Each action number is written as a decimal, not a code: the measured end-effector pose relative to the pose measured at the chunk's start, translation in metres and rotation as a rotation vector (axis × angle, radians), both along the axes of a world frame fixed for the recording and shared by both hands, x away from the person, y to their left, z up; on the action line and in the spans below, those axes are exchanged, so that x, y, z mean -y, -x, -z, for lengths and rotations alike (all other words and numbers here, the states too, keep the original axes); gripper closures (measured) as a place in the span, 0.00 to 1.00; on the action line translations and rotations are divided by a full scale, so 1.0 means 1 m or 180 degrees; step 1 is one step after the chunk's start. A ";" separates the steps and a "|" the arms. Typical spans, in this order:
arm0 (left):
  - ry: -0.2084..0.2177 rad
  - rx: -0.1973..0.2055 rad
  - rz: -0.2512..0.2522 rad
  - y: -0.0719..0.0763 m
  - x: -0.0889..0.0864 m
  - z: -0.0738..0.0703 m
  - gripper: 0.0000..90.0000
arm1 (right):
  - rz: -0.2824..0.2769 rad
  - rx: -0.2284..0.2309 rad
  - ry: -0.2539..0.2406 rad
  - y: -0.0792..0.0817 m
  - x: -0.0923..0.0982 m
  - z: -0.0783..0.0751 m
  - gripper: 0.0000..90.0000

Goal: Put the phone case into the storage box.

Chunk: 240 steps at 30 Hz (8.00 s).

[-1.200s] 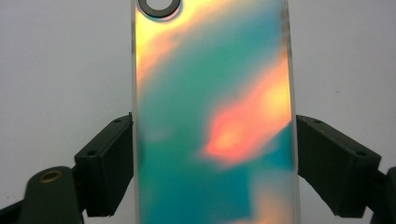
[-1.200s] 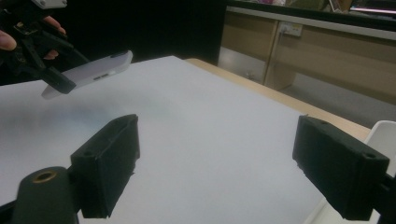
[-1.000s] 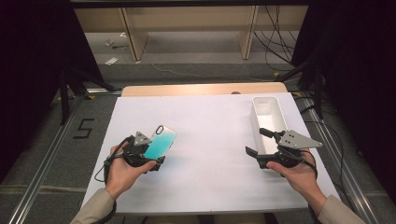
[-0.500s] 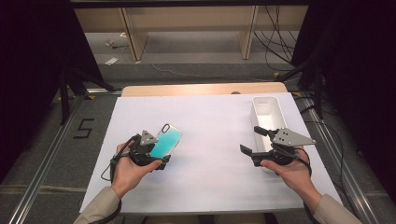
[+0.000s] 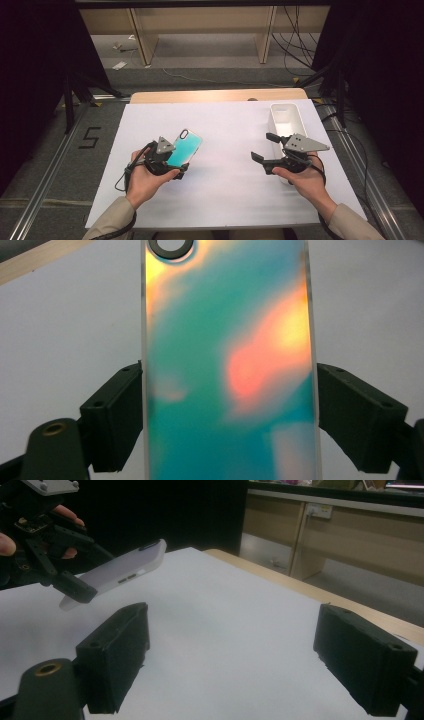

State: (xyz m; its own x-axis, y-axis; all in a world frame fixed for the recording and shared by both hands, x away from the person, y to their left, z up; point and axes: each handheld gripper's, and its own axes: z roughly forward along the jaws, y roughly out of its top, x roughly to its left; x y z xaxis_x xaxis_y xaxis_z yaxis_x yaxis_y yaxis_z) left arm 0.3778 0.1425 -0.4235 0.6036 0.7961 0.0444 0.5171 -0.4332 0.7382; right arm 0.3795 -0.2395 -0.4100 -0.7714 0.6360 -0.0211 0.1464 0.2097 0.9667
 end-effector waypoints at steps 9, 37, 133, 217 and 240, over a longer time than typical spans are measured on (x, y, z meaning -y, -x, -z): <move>0.0003 0.0031 0.0086 -0.002 0.015 0.000 0.19 | 0.0017 -0.0042 -0.0036 -0.006 -0.003 0.000 0.17; 0.0019 0.0116 0.0251 -0.006 0.046 -0.001 0.19 | -0.0050 -0.0125 -0.0071 -0.023 -0.030 0.001 0.17; 0.0039 0.0339 0.0623 -0.002 0.098 0.004 0.19 | -0.0275 -0.0878 -0.0609 -0.066 -0.080 0.009 0.76; 0.0484 0.0347 0.0833 -0.009 0.092 0.016 0.18 | -0.1190 -0.0480 0.0241 -0.047 -0.065 -0.033 0.89; 0.0588 0.0293 0.1304 -0.019 0.099 0.031 0.43 | -0.1262 -0.0539 0.0197 -0.045 -0.067 -0.032 0.89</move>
